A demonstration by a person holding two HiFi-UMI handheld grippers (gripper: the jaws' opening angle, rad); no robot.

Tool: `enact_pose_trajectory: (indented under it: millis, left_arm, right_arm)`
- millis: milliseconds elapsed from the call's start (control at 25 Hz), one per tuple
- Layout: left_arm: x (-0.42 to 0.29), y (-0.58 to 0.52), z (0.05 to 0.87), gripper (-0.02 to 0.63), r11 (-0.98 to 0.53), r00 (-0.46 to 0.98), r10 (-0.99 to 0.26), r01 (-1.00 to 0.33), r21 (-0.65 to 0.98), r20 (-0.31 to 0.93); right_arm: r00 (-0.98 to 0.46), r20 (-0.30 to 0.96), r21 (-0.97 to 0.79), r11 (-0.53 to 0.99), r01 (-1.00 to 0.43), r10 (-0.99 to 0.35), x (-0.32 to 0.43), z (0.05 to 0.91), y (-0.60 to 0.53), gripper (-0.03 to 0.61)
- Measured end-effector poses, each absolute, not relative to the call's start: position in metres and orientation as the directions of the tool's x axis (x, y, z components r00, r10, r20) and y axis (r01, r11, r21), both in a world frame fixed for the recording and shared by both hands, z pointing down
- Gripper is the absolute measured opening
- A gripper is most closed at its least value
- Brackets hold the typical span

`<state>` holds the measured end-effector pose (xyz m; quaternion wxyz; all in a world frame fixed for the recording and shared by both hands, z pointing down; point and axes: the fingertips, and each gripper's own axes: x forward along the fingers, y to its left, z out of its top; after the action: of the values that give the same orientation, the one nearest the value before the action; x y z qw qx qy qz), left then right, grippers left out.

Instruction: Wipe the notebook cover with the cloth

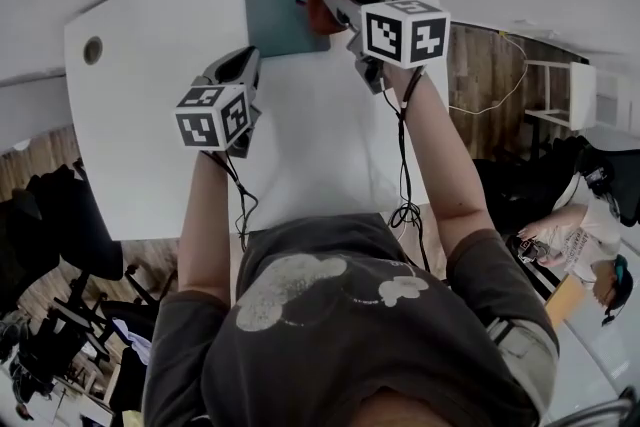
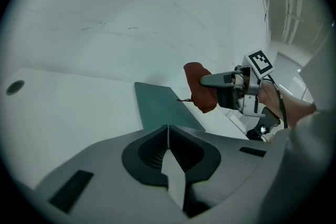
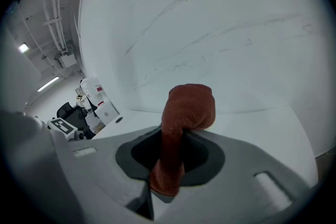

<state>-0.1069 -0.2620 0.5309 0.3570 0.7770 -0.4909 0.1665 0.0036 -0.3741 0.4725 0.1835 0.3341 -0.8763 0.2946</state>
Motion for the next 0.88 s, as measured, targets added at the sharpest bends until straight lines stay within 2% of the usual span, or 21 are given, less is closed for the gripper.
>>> enact_pose_trajectory:
  millis: [880]
  left_arm:
    - [-0.115,-0.272,0.565,0.008,-0.199,0.470,-0.579,-0.874,0.444,0.666]
  right_arm:
    - [-0.776,0.512,-0.453,0.652,-0.609,-0.368,-0.097,0.509,-0.406,0.078]
